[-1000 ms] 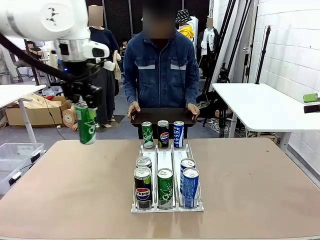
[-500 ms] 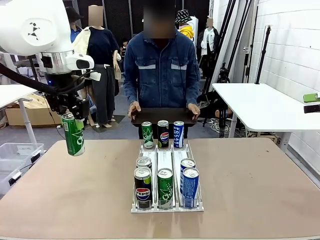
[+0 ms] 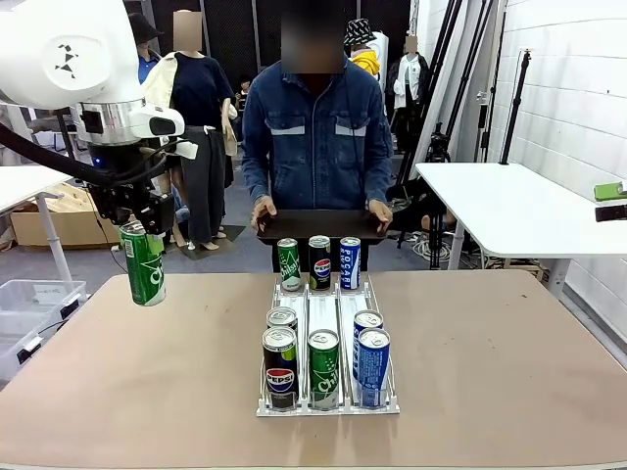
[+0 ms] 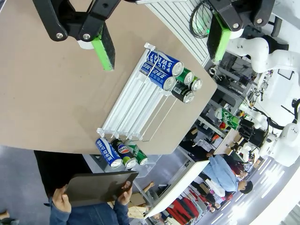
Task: Retrieve and hand over the desired beverage to the person.
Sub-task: Pick up a can of the same type that the person held from the Automatic Can Dispenser, then place the picked can on the Handle tray extended by the person.
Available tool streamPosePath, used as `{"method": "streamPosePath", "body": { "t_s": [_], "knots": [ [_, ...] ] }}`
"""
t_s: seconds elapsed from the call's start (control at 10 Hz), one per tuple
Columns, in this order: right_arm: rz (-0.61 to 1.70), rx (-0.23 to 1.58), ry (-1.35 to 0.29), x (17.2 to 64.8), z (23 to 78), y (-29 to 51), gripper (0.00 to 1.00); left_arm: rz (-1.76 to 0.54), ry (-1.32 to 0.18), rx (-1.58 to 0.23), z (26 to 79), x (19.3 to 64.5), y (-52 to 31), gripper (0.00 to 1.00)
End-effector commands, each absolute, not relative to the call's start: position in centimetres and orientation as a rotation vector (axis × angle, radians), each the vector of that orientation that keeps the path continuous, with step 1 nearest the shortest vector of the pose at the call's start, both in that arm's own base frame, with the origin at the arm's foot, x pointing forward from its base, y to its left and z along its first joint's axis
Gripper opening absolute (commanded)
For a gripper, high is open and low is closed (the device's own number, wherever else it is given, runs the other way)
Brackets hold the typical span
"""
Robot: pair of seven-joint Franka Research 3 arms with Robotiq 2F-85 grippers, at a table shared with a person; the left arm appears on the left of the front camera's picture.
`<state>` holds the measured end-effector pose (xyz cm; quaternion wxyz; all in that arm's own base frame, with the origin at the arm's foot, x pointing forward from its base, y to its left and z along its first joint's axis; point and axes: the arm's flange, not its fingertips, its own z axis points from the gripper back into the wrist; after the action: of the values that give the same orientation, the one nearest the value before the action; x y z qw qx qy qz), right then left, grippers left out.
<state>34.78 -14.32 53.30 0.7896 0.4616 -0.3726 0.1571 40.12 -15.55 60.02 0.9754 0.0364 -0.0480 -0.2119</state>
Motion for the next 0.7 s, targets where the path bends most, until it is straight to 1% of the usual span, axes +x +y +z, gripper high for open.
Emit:
{"method": "streamPosePath", "body": {
  "t_s": [0.0,0.6],
  "knots": [
    [0.344,1.014,-0.819,34.92,53.44,-14.28,1.00,-0.418,-0.099,0.073,60.58,39.98,-15.36,0.00],
    [0.344,1.014,-0.819,34.92,53.44,-14.28,1.00,-0.418,-0.099,0.073,60.58,39.98,-15.36,0.00]
  ]
}}
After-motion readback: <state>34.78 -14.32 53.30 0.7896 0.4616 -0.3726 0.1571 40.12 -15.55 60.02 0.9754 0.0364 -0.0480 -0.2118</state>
